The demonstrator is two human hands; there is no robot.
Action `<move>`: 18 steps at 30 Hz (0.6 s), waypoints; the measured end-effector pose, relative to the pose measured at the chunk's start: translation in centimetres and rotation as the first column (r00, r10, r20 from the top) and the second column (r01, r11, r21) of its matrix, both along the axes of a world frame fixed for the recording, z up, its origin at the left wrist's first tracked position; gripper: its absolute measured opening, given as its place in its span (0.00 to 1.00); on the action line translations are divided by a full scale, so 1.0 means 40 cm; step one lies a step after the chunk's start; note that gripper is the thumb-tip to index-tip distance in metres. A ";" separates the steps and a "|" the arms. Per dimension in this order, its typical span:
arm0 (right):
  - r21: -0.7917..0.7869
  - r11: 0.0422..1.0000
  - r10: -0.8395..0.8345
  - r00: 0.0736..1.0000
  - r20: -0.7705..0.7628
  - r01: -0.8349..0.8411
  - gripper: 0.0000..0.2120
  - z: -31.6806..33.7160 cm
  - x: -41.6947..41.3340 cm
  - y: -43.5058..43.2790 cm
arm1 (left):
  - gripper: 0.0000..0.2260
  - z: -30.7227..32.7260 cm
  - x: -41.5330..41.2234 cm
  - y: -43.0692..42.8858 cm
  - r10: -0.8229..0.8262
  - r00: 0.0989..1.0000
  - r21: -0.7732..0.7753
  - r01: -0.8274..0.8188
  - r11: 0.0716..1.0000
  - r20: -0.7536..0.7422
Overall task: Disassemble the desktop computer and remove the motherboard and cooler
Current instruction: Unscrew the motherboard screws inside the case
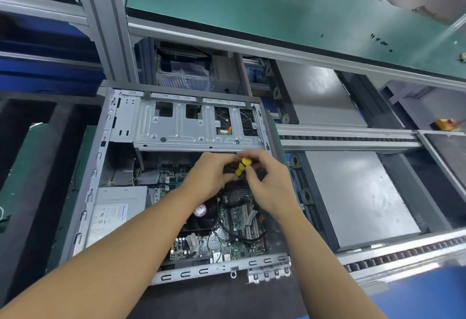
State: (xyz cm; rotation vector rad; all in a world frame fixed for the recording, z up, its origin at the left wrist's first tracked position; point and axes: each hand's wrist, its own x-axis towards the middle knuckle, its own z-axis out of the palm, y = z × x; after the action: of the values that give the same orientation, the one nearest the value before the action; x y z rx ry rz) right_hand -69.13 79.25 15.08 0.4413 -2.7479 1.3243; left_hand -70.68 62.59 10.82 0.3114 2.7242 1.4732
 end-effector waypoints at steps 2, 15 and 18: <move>-0.009 1.000 0.008 0.999 -0.042 -0.009 0.12 0.004 0.001 -0.002 | 0.17 0.002 0.002 0.001 0.000 0.999 -0.043 -0.001 0.999 -0.034; 0.037 0.999 0.032 0.999 -0.011 -0.031 0.17 0.008 0.004 0.000 | 0.17 0.015 0.008 -0.013 -0.023 1.000 -0.043 0.023 0.999 -0.016; 0.020 0.999 0.035 0.999 -0.017 -0.034 0.12 0.007 0.004 -0.005 | 0.14 0.018 0.011 -0.009 -0.036 0.997 -0.052 0.032 0.998 -0.075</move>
State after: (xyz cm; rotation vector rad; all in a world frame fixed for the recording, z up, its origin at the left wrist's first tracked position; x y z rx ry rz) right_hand -68.99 79.06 15.38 0.5010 -2.7537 1.2959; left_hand -70.25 62.23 11.55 0.4187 2.7946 1.4093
